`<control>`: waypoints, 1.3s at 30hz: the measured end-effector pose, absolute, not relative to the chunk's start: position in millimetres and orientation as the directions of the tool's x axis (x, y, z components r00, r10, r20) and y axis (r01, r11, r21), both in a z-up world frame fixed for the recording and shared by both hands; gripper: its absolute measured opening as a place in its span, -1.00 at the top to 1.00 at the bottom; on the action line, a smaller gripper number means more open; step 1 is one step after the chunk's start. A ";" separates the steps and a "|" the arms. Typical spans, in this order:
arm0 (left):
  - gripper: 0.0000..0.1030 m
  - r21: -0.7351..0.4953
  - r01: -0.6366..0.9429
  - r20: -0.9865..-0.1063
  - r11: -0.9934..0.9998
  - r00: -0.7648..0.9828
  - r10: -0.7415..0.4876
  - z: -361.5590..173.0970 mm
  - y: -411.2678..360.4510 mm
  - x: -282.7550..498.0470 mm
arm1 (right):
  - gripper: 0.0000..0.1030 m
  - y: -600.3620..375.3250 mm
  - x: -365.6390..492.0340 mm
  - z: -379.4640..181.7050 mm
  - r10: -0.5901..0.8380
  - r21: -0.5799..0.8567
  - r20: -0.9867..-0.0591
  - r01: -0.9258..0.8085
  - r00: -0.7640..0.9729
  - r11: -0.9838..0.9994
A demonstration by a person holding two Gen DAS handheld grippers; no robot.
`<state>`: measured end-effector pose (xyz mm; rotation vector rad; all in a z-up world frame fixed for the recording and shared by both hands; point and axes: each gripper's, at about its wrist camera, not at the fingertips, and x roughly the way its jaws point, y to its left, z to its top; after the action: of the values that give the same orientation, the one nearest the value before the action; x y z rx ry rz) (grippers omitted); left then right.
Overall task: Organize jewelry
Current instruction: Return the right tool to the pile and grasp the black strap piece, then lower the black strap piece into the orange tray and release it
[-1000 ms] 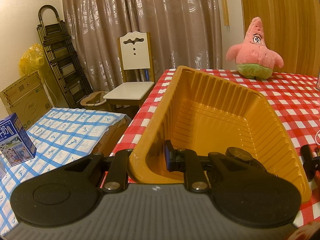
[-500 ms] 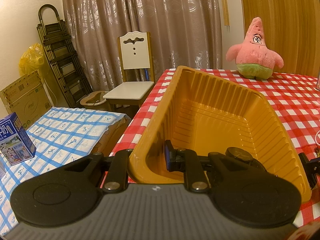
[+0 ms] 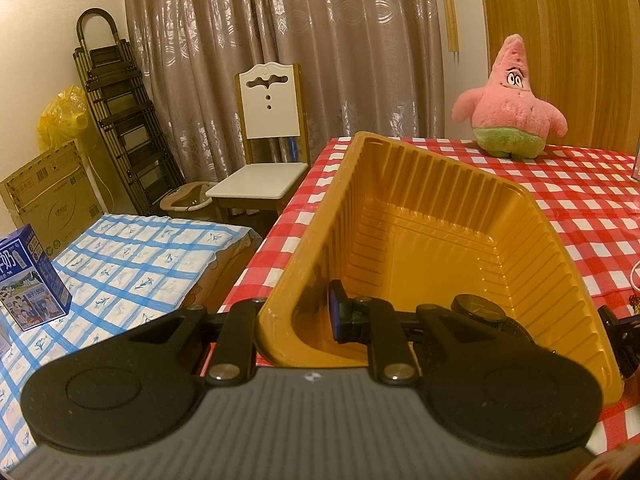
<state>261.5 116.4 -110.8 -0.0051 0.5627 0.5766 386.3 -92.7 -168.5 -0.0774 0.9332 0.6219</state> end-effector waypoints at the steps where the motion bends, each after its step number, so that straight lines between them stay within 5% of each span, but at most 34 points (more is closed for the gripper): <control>1: 0.67 0.149 -0.517 -0.505 0.843 0.693 0.515 -110.7 116.3 261.4 | 0.58 -94.6 387.7 -167.5 0.473 0.213 -0.768 -0.524 0.432 0.825; 10: 0.67 0.152 -0.517 -0.504 0.843 0.693 0.516 -110.7 116.7 261.1 | 0.58 -111.7 398.5 -118.0 0.648 0.445 -0.632 -0.484 0.425 0.753; 20: 0.67 0.150 -0.516 -0.507 0.843 0.692 0.514 -110.1 117.6 260.7 | 0.58 -56.8 393.2 -114.9 0.828 0.659 -0.520 -0.518 0.210 0.545; 39: 0.68 0.150 -0.504 -0.513 0.851 0.696 0.503 -110.8 118.4 262.5 | 0.53 17.3 387.3 -149.8 0.806 0.659 -0.584 -0.525 0.092 0.538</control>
<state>262.5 118.4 -110.8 -0.0023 0.5715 0.5615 387.3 17.3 -149.8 0.3140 1.0880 1.0130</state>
